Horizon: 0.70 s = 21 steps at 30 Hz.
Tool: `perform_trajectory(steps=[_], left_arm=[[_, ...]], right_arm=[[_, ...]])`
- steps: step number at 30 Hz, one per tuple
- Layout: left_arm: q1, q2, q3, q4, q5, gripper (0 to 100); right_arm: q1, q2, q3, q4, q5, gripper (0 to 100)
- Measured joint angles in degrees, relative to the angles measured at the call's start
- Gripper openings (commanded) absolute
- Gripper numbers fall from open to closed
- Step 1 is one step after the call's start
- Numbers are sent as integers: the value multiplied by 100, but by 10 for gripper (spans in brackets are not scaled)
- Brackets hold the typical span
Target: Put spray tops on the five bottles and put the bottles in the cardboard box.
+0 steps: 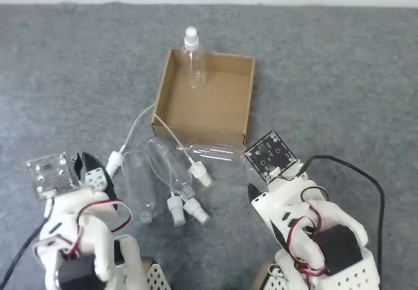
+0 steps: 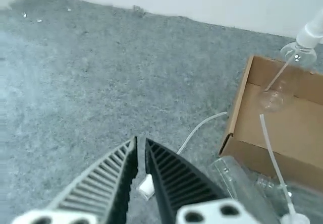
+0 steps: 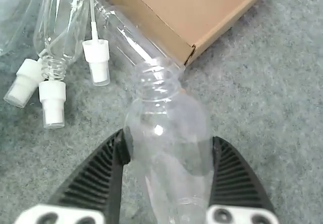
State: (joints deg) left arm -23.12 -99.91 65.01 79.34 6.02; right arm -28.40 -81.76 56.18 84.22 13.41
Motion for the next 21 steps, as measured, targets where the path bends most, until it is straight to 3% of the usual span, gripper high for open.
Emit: perform_trajectory(steps=[9, 21], left_arm=[[-9, 2119, -1152, 536, -246, 25], [0, 2426, -1204, 756, -1846, 26]], right_arm=[[0, -35, 123, 0, 0, 118], [290, -185, 132, 0, 0, 117]])
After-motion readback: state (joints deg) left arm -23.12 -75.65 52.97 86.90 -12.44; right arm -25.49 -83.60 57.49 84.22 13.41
